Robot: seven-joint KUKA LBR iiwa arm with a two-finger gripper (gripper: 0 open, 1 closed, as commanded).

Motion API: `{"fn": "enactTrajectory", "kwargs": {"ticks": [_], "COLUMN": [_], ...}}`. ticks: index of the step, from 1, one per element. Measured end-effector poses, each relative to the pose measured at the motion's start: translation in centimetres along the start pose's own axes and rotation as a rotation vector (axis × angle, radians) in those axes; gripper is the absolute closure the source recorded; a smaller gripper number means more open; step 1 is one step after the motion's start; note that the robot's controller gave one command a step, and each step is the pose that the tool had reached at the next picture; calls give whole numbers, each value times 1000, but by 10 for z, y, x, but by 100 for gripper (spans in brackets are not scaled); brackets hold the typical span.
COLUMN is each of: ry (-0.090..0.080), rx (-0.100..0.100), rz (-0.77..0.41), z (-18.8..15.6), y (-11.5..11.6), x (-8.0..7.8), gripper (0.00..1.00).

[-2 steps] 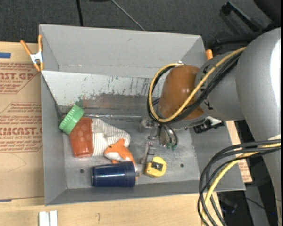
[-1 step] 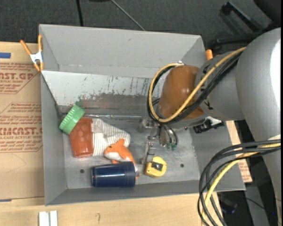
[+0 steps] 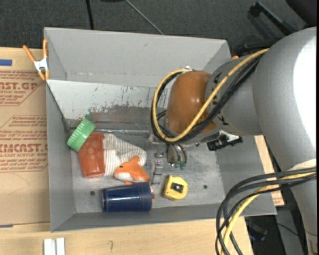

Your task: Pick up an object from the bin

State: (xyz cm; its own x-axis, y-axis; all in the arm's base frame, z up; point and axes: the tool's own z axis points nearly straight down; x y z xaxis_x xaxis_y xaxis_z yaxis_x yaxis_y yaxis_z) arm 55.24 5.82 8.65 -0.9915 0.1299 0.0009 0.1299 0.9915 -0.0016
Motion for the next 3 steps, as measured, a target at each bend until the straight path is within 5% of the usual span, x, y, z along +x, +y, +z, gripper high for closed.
{"fn": "enactTrajectory", "kwargs": {"ticks": [1, 2, 3], "ry": [-5, -7, -7], "rx": [-2, -4, -4], "rz": [-60, 42, 42], "z": [9, 15, 15], "y": [46, 40, 40], "x": [25, 2, 2], "gripper": [0, 100, 100]}}
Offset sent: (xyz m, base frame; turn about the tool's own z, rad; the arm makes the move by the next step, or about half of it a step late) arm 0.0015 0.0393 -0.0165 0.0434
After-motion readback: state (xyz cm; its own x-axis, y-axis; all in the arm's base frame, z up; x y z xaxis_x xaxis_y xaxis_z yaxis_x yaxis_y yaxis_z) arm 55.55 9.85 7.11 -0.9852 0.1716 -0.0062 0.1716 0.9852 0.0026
